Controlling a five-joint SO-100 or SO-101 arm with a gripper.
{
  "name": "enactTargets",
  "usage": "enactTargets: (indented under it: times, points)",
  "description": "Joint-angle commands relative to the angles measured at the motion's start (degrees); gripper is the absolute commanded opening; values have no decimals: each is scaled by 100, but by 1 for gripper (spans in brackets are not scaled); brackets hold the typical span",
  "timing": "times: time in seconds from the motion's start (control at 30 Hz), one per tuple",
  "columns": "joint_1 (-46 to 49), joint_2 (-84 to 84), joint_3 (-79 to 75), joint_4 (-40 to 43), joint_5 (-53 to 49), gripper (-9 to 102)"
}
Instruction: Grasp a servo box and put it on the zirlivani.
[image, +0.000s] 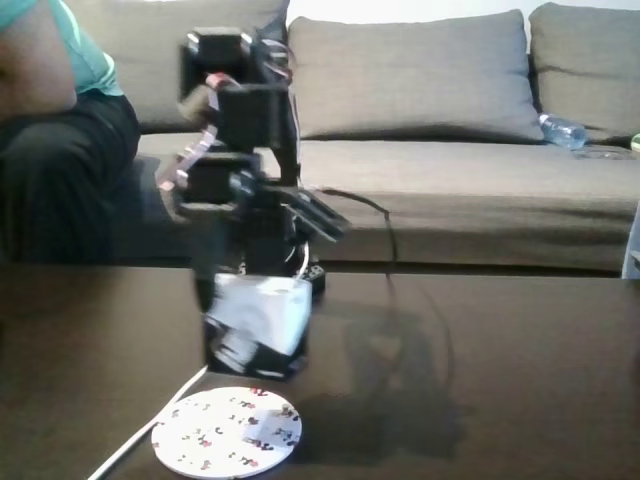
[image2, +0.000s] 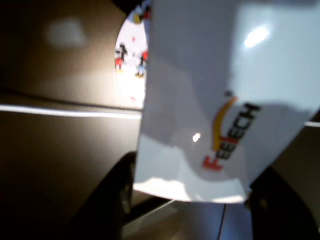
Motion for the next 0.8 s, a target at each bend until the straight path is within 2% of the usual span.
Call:
enactTargets:
  times: [0.0, 0.33, 0.53, 0.77]
  points:
    - [220, -97, -562, 229, -9, 23]
    - [536, -721, -633, 132, -26, 23]
    - [721, -932, -633, -343, -26, 23]
    - [659, -879, -624, -281, -35, 23]
